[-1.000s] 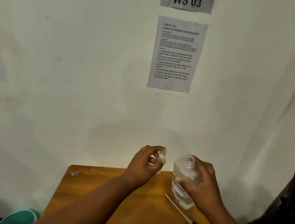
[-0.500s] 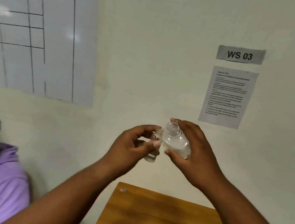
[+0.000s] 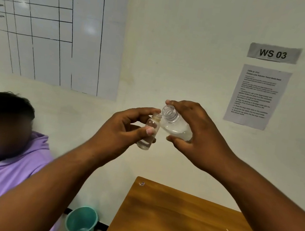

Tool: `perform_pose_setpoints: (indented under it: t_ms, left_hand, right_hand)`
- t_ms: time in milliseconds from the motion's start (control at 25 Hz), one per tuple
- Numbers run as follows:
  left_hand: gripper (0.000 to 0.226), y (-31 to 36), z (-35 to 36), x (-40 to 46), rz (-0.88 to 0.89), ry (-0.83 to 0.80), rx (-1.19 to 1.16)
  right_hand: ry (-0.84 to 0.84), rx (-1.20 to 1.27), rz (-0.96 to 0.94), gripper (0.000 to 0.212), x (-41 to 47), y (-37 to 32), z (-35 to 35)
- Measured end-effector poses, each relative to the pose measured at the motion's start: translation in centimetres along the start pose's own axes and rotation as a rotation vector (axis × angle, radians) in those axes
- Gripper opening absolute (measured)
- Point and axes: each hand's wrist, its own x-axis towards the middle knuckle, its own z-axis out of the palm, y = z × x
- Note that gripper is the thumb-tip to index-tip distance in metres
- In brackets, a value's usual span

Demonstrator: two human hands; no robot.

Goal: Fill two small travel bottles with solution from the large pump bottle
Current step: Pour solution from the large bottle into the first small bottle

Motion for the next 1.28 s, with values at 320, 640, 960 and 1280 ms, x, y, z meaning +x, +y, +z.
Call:
perform_pose_setpoints:
  t_ms: [320,640,960,1280]
  left_hand:
    - [0.042,2.4,4.9,1.5,0.040,-0.021,0.031]
    - [0.040,3.1,10.1,2.9,0.037,-0.023,0.043]
    - [0.034,3.5,11.5,3.6,0.033,-0.039,0.095]
    - [0.033,4.0,10.7,4.2,0.018,-0.045,0.115]
  right_hand:
    - [-0.031,-0.076,-0.019,0.082,-1.2,3.1,-5.5]
    - [-0.051,-0.137,-0.071,0.080,-2.5,6.6,-9.4]
    - [-0.023,-0.194,-0.103,0.080,-3.2,8.2,-10.8]
    - [-0.002,-0.283,-0.142,0.077,-2.2,7.7,-11.5]
